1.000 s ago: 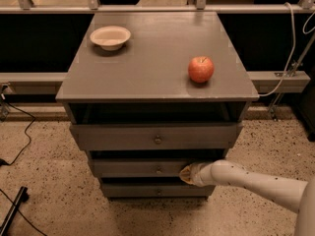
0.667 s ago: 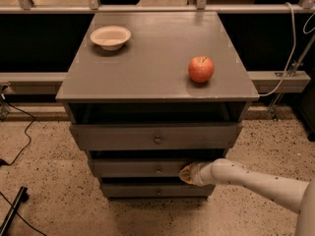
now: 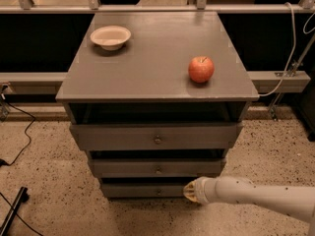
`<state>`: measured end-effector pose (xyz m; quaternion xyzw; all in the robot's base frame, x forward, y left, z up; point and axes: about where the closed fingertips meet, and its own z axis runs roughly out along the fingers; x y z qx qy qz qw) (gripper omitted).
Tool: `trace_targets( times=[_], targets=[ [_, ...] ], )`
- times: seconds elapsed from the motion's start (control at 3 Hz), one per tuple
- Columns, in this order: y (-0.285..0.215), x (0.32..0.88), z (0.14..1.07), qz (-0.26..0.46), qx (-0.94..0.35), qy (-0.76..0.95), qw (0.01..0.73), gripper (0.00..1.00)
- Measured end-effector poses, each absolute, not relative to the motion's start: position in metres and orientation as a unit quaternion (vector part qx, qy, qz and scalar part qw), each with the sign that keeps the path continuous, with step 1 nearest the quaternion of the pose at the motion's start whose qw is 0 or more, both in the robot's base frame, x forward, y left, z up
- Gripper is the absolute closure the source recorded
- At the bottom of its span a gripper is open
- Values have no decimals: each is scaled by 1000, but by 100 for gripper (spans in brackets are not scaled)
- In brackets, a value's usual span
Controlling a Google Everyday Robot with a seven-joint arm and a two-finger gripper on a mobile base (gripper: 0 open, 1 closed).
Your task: Close middle drawer
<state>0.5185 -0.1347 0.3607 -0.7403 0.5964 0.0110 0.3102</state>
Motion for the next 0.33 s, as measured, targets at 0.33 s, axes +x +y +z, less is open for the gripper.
trace_targets(
  times=[0.33],
  targets=[
    [-141, 461, 351, 26, -710, 633, 307, 82]
  ],
)
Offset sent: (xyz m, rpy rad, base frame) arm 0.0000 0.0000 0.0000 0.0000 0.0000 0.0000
